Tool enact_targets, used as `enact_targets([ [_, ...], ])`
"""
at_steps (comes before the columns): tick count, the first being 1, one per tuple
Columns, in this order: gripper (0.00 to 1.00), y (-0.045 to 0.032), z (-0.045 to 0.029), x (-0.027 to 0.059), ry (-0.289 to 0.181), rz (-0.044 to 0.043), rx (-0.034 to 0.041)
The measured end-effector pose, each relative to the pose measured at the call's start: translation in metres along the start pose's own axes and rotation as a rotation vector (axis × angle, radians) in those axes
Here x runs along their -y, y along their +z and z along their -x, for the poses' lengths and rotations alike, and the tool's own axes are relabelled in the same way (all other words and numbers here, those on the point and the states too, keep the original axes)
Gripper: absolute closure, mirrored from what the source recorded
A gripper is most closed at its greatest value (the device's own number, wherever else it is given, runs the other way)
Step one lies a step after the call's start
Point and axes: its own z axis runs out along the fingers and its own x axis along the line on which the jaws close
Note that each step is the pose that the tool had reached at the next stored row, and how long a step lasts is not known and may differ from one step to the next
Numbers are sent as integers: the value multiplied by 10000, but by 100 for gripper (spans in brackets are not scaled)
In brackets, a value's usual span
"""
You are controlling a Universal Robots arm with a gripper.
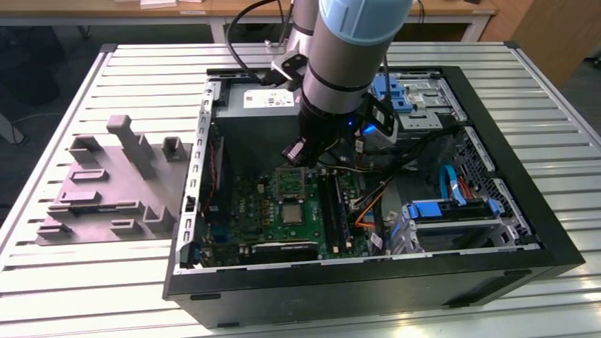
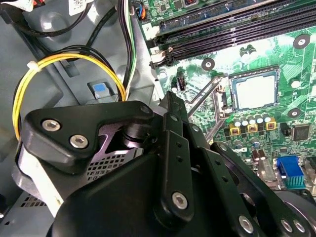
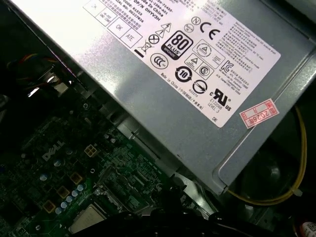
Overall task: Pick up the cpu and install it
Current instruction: 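Close the cpu cover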
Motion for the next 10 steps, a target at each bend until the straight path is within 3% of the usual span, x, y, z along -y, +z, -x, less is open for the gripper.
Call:
enact_targets([
  [5,89,1,0,-1,-75,5,-13],
  [10,89,1,-1,-1,-846,36,-164],
])
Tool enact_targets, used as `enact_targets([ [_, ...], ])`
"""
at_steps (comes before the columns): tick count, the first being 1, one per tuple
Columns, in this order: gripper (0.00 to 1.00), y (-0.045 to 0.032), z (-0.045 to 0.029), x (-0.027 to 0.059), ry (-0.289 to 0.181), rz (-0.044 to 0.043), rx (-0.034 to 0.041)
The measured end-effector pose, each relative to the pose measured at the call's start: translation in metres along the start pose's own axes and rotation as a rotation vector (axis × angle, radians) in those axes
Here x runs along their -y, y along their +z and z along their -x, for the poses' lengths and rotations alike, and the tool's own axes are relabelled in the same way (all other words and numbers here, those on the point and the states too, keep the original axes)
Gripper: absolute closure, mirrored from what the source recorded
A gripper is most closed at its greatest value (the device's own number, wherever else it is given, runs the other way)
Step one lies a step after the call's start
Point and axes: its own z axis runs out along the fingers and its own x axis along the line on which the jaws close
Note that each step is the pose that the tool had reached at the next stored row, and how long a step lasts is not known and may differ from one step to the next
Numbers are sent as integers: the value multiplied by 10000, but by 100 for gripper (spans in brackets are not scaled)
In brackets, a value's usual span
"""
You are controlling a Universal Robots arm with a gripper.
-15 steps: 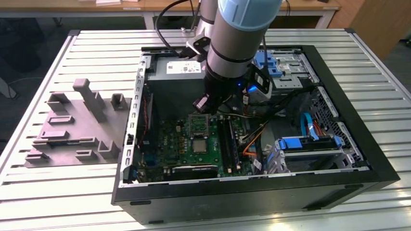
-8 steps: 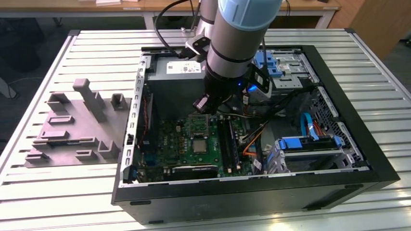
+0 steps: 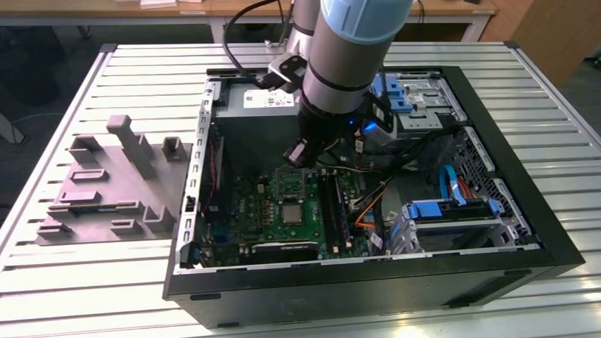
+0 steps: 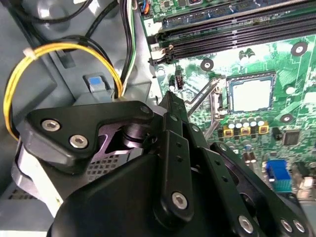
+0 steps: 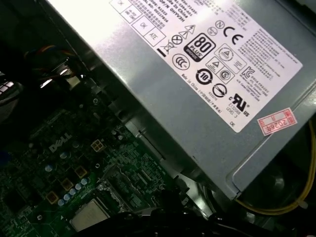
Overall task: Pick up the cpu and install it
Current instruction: 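Close the cpu cover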
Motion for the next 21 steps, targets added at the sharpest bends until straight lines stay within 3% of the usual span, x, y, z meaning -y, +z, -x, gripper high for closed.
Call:
enact_targets([
  [10,89,-58,3,-12,-515,-25,-55],
  [16,89,-76,3,-14,-1027,-19,-143],
  [21,89,-84,4,-16,-1141,-21,-156],
])
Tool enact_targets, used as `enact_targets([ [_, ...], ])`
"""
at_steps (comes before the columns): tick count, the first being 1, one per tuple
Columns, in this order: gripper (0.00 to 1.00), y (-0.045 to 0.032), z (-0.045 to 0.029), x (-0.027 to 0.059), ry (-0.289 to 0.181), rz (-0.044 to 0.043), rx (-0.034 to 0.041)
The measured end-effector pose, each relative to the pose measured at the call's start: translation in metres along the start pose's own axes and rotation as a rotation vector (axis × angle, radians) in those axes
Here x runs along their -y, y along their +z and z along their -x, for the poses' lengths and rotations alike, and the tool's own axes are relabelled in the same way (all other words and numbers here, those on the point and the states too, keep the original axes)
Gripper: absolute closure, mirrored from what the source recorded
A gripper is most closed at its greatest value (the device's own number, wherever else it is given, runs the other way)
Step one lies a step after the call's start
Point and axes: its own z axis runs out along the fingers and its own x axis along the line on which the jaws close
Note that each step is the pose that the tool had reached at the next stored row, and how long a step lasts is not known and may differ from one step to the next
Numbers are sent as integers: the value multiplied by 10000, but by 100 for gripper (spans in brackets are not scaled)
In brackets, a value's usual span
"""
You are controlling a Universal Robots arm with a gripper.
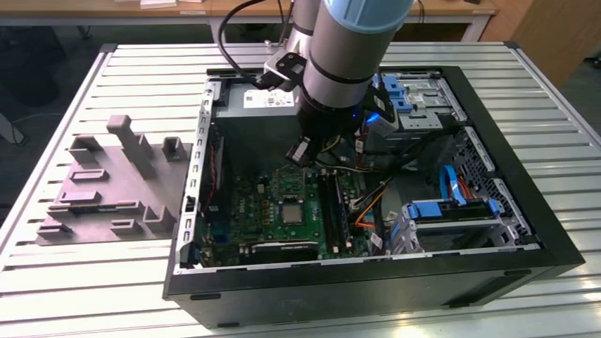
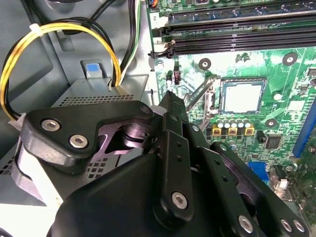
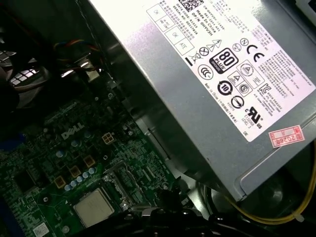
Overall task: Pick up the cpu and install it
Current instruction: 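Close the cpu cover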
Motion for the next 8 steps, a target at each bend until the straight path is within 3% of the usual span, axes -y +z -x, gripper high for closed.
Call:
enact_targets([
  [8,89,-20,1,-4,-2,0,-1],
])
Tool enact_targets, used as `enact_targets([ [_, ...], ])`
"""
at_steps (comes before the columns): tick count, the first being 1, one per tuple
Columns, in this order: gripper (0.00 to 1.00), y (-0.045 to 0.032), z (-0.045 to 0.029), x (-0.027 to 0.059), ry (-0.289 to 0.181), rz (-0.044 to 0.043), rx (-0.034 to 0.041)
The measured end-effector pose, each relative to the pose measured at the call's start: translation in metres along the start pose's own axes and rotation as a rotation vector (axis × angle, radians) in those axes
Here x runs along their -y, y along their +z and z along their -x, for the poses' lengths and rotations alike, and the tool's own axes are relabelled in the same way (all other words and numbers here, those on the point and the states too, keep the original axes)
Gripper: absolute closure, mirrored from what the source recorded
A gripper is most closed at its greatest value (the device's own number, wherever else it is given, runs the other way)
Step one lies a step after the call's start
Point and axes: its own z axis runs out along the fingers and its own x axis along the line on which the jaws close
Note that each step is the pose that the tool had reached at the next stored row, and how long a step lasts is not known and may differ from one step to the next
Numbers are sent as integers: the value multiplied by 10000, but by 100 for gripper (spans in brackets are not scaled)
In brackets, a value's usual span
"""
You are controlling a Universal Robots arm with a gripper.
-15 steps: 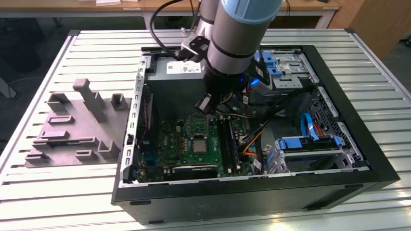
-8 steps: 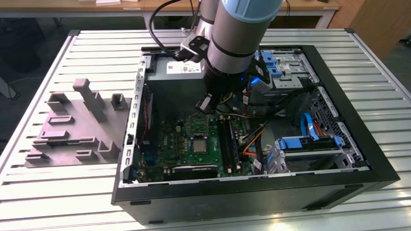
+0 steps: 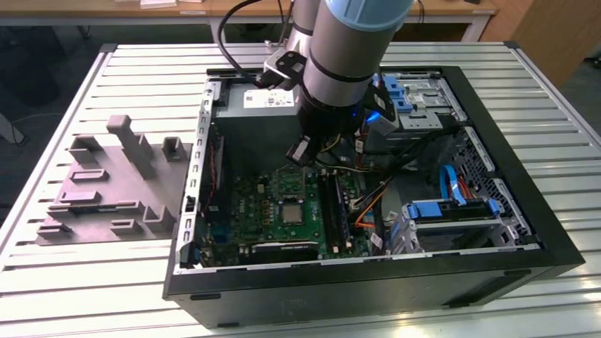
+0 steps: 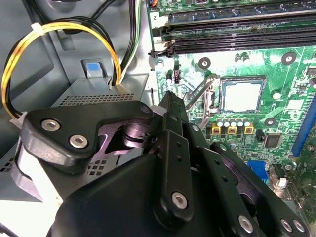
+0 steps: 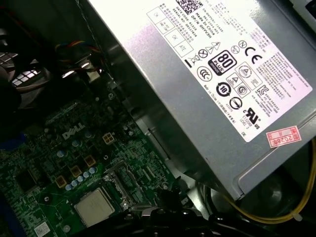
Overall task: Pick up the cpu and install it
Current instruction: 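Close the cpu cover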
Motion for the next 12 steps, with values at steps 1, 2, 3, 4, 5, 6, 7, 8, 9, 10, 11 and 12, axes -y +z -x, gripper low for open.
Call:
enact_targets([
  [1,89,-1,0,0,-1,0,1],
  [2,89,-1,0,0,-1,1,2],
  [3,89,-2,0,0,-1,1,3],
  [4,89,-6,0,-1,0,-1,-2],
  [5,89,-8,0,-1,0,0,-1],
  [6,89,-10,0,-2,-3,0,-1],
  [7,89,-13,1,-3,-9,0,-2],
  [8,89,-13,0,-3,-11,0,-2],
  [9,89,-14,0,-3,-15,1,-3],
  [10,89,-15,0,-3,-16,1,-4],
  [11,89,-16,1,-3,-18,1,-4],
  [12,89,-17,0,-3,-20,1,-4],
])
